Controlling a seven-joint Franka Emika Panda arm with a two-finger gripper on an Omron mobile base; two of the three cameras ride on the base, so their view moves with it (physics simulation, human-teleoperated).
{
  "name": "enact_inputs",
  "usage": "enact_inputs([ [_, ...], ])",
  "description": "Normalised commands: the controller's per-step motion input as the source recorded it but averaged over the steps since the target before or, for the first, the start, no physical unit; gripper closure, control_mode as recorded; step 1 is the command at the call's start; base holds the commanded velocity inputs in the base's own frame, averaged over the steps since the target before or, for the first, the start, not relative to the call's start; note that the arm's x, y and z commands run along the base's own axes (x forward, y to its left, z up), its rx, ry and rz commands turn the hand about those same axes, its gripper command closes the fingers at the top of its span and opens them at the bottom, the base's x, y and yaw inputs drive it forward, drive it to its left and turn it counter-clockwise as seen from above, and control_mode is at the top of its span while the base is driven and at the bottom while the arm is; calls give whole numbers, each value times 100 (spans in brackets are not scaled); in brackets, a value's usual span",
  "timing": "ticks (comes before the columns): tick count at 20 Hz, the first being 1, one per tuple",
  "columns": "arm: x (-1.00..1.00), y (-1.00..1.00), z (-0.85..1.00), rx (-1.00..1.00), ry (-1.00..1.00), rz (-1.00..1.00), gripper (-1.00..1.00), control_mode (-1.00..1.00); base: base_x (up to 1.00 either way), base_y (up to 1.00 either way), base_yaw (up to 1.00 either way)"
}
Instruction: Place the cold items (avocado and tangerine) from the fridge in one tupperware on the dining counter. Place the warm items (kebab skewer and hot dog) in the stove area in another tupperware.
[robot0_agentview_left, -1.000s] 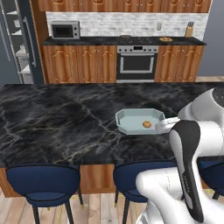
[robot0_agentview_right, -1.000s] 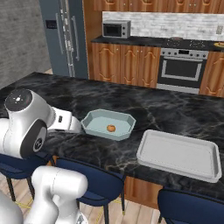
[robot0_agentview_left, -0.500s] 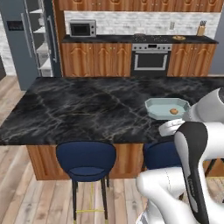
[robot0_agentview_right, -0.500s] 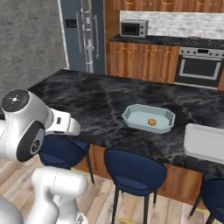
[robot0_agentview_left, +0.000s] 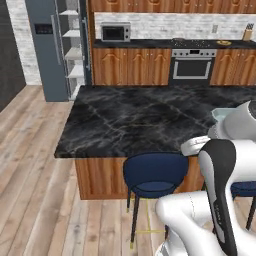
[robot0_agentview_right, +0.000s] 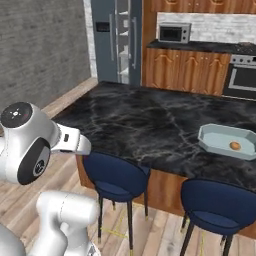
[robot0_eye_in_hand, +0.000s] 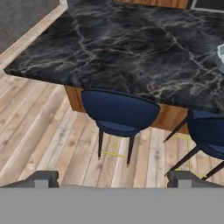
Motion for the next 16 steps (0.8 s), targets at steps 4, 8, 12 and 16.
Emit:
enact_inputs([
  [4, 0, 0, 0, 0, 0, 0, -100, 100, 0, 100, 0],
  [8, 0, 0, 0, 0, 0, 0, -100, 100, 0, 100, 0],
  [12, 0, 0, 0, 0, 0, 0, -100, 100, 3, 100, 0],
  [16, 0, 0, 0, 0, 0, 0, -100, 100, 16, 100, 0],
])
